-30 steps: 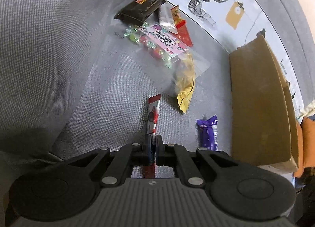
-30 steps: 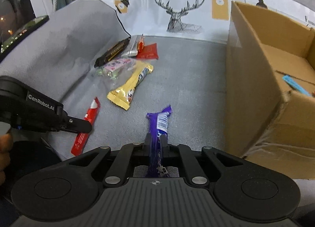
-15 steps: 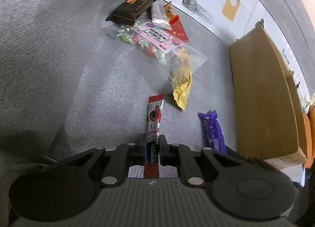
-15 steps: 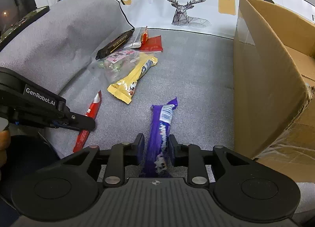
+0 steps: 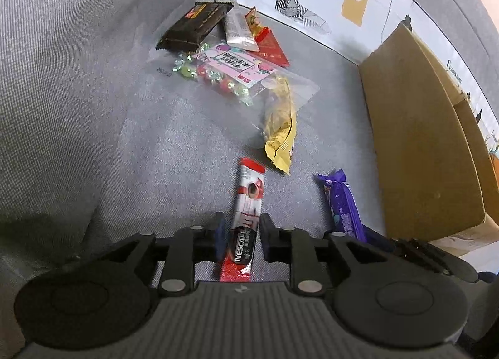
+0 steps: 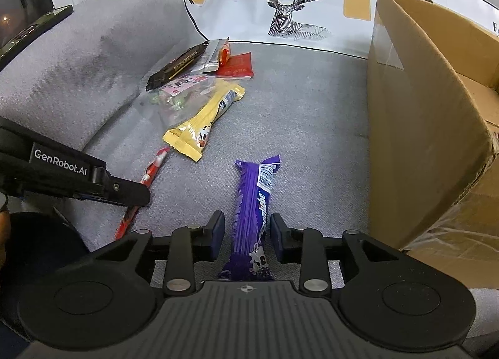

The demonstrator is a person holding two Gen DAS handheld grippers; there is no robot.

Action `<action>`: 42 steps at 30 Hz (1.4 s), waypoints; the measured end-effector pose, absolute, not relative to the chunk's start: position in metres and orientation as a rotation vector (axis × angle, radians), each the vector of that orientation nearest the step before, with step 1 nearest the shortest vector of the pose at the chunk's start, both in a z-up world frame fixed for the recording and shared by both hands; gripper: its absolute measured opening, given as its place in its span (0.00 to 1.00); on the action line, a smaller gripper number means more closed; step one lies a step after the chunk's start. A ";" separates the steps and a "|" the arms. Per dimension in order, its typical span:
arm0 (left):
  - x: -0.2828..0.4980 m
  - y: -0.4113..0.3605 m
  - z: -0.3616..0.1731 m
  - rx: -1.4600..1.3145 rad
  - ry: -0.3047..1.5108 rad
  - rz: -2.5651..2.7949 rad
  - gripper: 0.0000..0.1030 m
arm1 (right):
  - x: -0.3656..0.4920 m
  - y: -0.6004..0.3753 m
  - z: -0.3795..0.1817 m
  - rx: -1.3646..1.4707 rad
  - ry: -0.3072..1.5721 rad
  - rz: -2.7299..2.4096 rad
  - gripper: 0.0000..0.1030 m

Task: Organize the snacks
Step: 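Lift purple candy bar with right gripper toward box while left lifts Nescafe stick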

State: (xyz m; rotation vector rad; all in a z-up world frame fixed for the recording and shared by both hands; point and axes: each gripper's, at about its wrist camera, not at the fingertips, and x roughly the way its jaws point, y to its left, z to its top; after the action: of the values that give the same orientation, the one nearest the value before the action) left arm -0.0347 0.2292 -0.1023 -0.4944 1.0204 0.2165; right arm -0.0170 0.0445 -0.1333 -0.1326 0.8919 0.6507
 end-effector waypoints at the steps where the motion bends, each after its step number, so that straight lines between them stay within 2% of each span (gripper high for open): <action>1: -0.035 0.228 -0.102 -0.486 1.017 0.220 0.28 | -0.017 0.044 -0.133 -0.133 0.892 0.650 0.33; 16: -0.029 0.215 -0.104 -0.397 1.041 0.212 0.30 | -0.018 0.046 -0.135 -0.150 0.894 0.647 0.33; 18: -0.028 0.210 -0.104 -0.361 1.046 0.213 0.30 | -0.019 0.047 -0.136 -0.166 0.889 0.644 0.30; 19: -0.028 0.207 -0.104 -0.339 1.050 0.213 0.29 | -0.019 0.048 -0.136 -0.178 0.884 0.642 0.27; 20: -0.027 0.204 -0.104 -0.314 1.053 0.216 0.22 | -0.020 0.048 -0.136 -0.187 0.880 0.639 0.18; 21: -0.028 0.202 -0.104 -0.296 1.055 0.221 0.16 | -0.020 0.048 -0.136 -0.191 0.876 0.640 0.17; 24: -0.031 0.200 -0.101 -0.280 1.038 0.234 0.12 | -0.021 0.047 -0.134 -0.189 0.859 0.633 0.17; 33: -0.060 0.195 -0.056 -0.330 0.878 0.252 0.10 | -0.026 0.027 -0.094 -0.090 0.714 0.635 0.16; 42: -0.097 0.163 0.019 -0.472 0.584 0.175 0.10 | -0.025 -0.015 -0.052 0.057 0.512 0.595 0.16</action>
State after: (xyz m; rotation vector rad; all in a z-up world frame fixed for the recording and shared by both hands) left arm -0.0967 0.1632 0.0193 -0.4720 0.5840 0.1746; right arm -0.0252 -0.0149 -0.0516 0.0568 0.5124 0.5951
